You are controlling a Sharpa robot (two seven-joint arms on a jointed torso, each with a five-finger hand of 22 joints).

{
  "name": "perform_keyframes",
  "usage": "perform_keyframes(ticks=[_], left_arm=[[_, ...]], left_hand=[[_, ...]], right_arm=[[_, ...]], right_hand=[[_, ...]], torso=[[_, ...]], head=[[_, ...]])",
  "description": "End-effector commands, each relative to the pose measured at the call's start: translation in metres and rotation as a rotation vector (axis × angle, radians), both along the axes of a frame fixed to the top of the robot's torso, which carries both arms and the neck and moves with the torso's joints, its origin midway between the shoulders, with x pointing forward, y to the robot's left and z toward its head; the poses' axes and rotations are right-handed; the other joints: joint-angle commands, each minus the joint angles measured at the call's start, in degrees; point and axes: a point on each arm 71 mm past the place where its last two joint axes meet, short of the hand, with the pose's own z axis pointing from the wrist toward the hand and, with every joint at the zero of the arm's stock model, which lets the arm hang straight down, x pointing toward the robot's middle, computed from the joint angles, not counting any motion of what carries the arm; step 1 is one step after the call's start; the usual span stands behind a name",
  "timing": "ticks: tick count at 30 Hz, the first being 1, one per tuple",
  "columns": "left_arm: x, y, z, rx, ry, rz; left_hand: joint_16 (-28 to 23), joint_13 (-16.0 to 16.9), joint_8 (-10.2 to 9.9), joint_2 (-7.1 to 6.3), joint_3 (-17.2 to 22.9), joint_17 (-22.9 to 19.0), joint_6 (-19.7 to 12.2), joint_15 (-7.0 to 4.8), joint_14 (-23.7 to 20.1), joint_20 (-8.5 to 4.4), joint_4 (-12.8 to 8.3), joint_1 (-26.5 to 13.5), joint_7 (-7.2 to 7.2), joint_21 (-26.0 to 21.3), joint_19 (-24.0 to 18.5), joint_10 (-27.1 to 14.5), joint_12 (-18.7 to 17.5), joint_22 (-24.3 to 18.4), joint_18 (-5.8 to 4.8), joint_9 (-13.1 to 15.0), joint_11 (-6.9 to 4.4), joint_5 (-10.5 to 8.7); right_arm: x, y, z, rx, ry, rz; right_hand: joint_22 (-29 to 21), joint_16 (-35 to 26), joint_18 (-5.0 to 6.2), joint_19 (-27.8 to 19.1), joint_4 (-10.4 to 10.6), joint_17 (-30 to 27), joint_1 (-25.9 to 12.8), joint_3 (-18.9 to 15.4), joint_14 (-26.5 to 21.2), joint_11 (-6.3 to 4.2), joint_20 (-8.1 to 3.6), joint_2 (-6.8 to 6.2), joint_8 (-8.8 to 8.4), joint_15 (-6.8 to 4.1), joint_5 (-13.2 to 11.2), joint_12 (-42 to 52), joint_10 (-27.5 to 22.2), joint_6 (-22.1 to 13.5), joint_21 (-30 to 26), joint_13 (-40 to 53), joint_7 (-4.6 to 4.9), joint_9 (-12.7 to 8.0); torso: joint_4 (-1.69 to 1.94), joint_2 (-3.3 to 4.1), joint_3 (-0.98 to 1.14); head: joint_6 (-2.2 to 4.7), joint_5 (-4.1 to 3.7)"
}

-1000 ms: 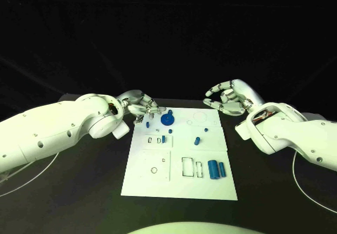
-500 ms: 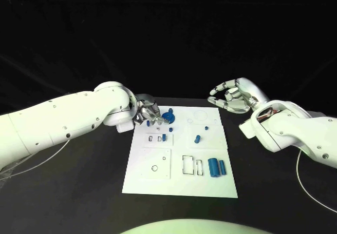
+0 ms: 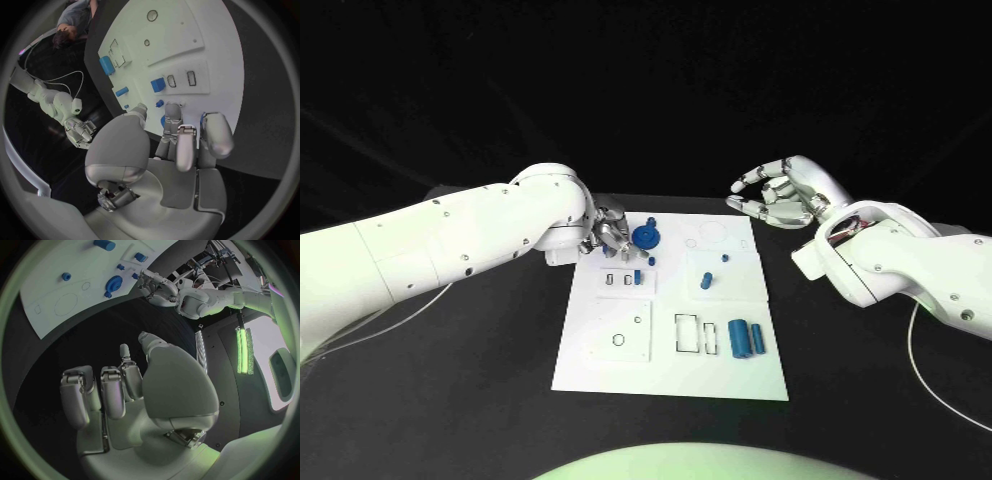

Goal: Assemble the parts on the task board

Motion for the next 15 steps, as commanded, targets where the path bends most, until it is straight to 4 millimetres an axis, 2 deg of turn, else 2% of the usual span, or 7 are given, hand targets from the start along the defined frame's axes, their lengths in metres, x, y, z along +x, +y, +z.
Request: perform_keyframes(ticks=[1, 5, 15], left_arm=[[-0.001, -0.002, -0.003, 0.046, 0.024, -0.025], [-0.001, -0.006, -0.007, 0.052, 0.040, -0.031], [-0.003, -0.015, -0.013, 0.058, 0.071, -0.051]], left_hand=[[0.3, 0.2, 0.3, 0.02, -0.5, 12.2, -0.1, -0.48, 5.1, -0.08, 0.0, -0.8, -0.28, 0.4, 0.5, 0.3, 0.3, 0.2, -1.19, 0.1, -0.09, -0.29], [0.4, 0.1, 0.3, 0.04, -0.5, 12.3, -0.1, -0.48, 5.1, -0.08, 0.0, -0.8, -0.29, 0.4, 0.5, 0.3, 0.3, 0.2, -1.20, 0.2, -0.09, -0.29], [0.4, 0.4, 0.7, 0.62, -0.7, 12.4, -0.2, -0.54, 5.1, -0.11, 0.0, -0.5, -0.38, 0.7, 0.6, 0.4, 0.6, 0.7, -1.26, 0.7, -0.17, 0.04]], right_arm=[[0.000, 0.002, -0.001, -0.018, 0.007, 0.013], [0.001, 0.002, -0.002, -0.021, 0.007, 0.013], [0.001, 0.003, -0.002, -0.024, 0.008, 0.014]], right_hand=[[14.7, -0.3, -0.24, 5.7, -0.1, 13.0, -0.4, -0.1, 5.5, -0.35, -0.55, 0.06, 0.30, -0.49, 0.3, -0.3, -0.2, -0.4, -0.3, 6.1, 0.16, 0.1], [14.6, -0.3, -0.22, 5.7, -0.1, 12.9, -0.4, -0.1, 5.5, -0.35, -0.55, 0.04, 0.31, -0.49, 0.2, -0.3, -0.2, -0.4, -0.4, 6.1, 0.17, 0.1], [14.6, -0.3, -0.22, 5.7, -0.1, 12.9, -0.4, -0.1, 5.5, -0.35, -0.56, 0.02, 0.31, -0.48, 0.2, -0.4, -0.2, -0.5, -0.3, 6.1, 0.17, 0.1]], torso=[[0.06, 0.01, -0.01], [0.13, 0.00, -0.04], [-0.02, 0.02, 0.01]], head=[[-0.18, 0.03], [-0.31, -0.01], [-0.46, 0.11]])
